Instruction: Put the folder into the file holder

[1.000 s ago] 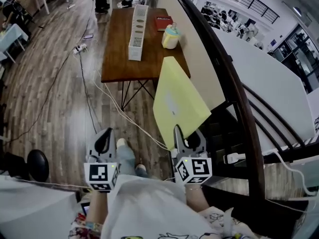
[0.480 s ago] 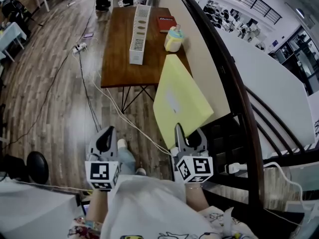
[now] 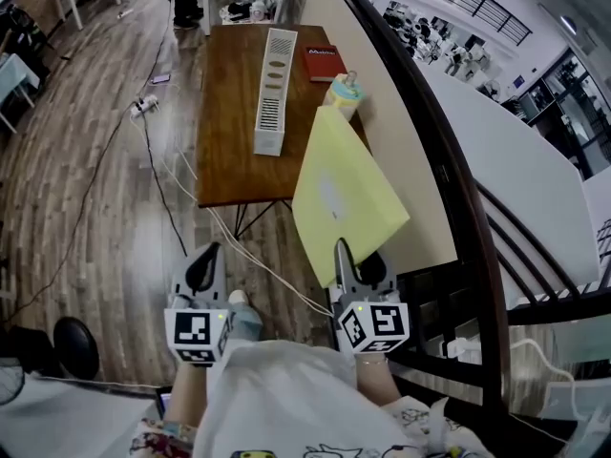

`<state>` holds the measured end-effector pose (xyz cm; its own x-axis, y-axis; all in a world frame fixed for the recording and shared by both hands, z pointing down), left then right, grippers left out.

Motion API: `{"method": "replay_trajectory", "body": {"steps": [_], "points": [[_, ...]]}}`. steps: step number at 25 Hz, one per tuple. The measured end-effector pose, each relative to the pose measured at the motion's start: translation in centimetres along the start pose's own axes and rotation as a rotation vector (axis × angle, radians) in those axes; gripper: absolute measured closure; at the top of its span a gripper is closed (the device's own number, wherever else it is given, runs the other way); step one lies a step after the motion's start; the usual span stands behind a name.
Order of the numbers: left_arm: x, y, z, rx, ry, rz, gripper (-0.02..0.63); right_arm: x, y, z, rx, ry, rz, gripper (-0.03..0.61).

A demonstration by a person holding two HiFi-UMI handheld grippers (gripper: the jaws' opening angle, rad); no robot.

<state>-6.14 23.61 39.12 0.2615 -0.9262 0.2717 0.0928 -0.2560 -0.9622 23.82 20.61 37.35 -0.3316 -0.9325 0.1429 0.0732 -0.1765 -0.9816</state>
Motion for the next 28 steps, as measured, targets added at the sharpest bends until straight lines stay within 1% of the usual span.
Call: {"method": "replay_trajectory", "body": {"steps": [8, 15, 21, 26, 28], "points": [[6.1, 1.1, -6.8, 0.008, -0.056, 0.007, 0.609, 7.0, 1.1, -2.3, -0.004, -0.057, 0.025, 0.407], [7.7, 0.5, -10.6, 0.007, -0.091, -0.012, 0.609, 9.7, 1.3, -4.2, -0.003, -0.103, 0.025, 0.407], [7.8, -0.1, -12.1, -0.006, -0.119, -0.027, 0.609, 10.3, 1.7, -5.4, -0.009, -0.132, 0.018, 0.407], [8.0, -0.6, -12.8, -0.033, -0.114, -0.031, 0.609, 10.6, 2.0, -5.5, -0.017, -0.141, 0.014, 0.407], [8.3, -0.6, -13.0, -0.030, -0.108, -0.032, 0.609, 10.9, 2.3, -5.3, -0.022, -0.142, 0.012, 0.407]]}}
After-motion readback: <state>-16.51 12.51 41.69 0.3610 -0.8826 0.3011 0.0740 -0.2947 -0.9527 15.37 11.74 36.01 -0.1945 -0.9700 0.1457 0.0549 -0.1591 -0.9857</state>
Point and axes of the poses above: the fingertips, and each gripper's own axes: x forward along the fingers, z to its right, y out of its top, the point moved 10 cm from there along -x, backward along the fingers, and after that the axes turned 4 degrees about x, right-handed, at the moved point
